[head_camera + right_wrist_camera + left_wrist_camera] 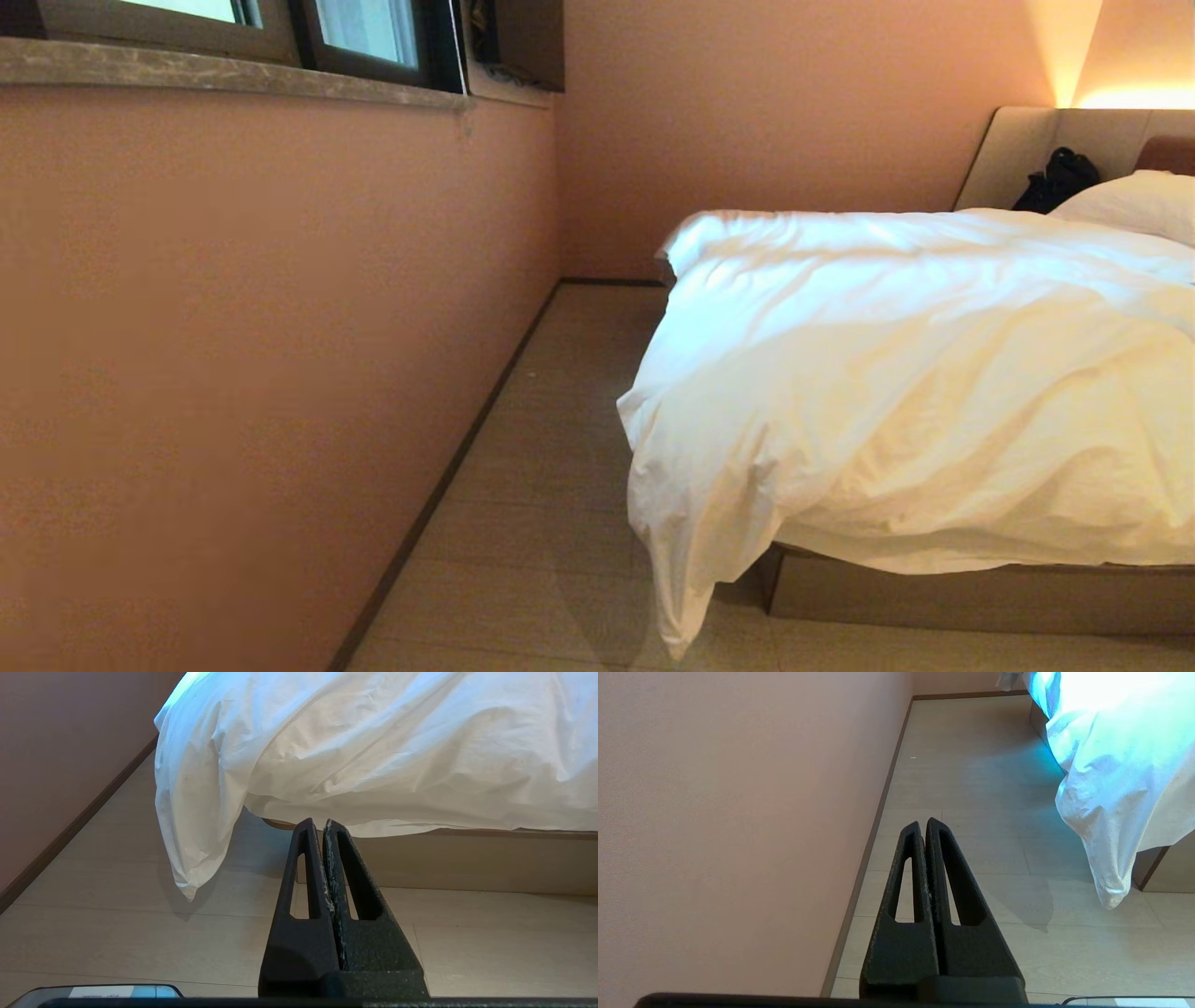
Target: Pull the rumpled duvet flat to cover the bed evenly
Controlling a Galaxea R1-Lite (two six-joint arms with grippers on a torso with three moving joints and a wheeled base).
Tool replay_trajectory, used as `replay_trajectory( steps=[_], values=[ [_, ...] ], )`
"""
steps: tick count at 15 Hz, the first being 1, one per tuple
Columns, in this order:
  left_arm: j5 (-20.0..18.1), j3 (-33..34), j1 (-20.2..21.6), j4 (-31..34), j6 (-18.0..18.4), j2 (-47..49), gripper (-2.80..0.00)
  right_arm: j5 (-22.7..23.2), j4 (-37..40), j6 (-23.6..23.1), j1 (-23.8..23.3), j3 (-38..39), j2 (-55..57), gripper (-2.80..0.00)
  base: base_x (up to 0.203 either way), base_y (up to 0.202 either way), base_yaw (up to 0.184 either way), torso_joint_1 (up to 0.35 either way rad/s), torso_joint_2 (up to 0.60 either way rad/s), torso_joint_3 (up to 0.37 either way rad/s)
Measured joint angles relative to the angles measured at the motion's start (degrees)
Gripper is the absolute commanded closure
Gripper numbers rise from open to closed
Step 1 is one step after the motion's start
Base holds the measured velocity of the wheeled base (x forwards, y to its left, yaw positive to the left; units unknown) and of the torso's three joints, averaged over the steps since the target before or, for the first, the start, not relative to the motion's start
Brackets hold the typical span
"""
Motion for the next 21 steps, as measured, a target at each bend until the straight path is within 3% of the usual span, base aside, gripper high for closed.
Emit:
replay_trajectory(
  steps=[21],
  values=[
    [0.0,0.0,0.0,0.0,0.0,0.0,0.00,0.0,-0.1,0.0,0.0,0.0,0.0,0.00,0.000,0.000,0.000,0.000,0.00,0.000]
  ],
)
